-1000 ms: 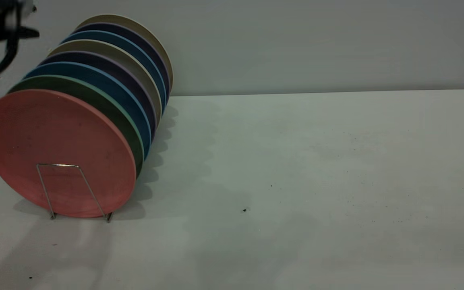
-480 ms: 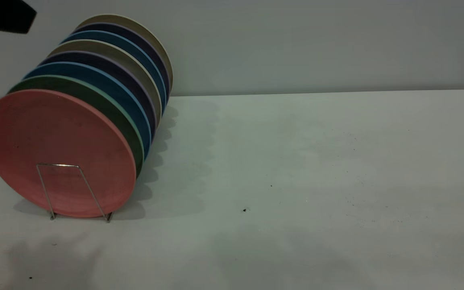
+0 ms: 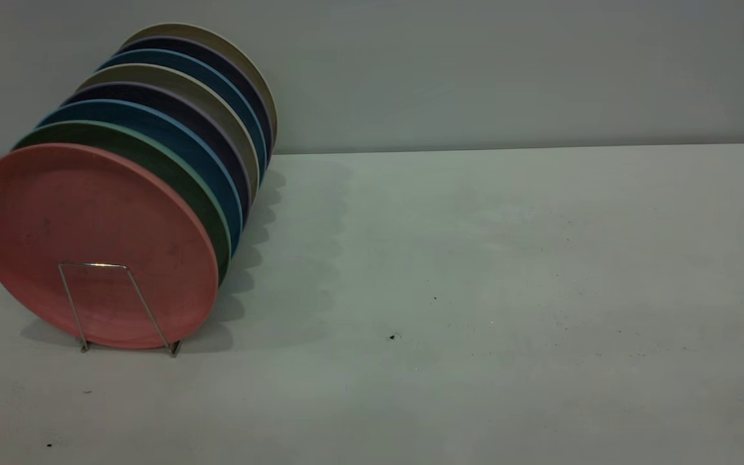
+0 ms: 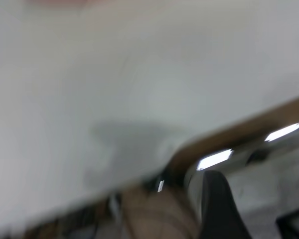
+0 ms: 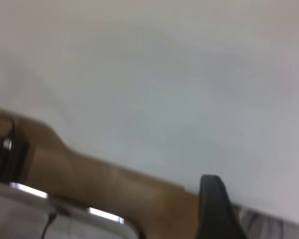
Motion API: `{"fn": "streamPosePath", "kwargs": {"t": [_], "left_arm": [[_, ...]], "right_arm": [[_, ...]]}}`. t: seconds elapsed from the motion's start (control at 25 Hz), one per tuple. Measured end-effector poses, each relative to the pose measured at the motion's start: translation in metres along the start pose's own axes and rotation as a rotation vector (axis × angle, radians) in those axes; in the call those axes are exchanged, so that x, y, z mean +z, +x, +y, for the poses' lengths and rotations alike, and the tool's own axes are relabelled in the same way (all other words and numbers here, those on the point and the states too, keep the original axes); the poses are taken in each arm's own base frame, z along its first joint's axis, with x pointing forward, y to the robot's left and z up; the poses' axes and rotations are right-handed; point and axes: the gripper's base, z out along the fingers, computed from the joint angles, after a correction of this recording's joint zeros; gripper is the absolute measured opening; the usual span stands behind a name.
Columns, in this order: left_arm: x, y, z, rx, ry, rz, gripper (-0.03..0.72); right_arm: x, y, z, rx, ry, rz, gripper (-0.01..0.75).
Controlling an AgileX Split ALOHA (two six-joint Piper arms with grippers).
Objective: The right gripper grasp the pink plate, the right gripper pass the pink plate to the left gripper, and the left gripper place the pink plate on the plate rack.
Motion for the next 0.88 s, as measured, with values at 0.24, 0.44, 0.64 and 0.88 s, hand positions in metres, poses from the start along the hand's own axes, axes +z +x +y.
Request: {"fn": "streamPosePath", "kwargs": {"t": [0.24,0.44,0.64,0.88], "left_arm": [[0.005,0.039,0.006,-0.069,-0.103,-0.017,0.460],[0.010,0.063,0.004,-0.068,-0.110,-0.086,0.460],[0.010,0.075,0.002,-0.068,-0.106,-0.187,0.460],[0.006,0.082,0.000,-0.068,-0.101,-0.260,0.460]], "right_arm": [[0.000,0.001,0.001,-0.034,-0.015,0.010,0.460],[-0.001,0.002,0.002,-0.053,-0.031,0.003,0.460],[-0.008,0.008,0.004,-0.052,-0.030,-0.059,0.460],[-0.017,0.016,0.005,-0.053,-0.022,-0.142,0.460]]}}
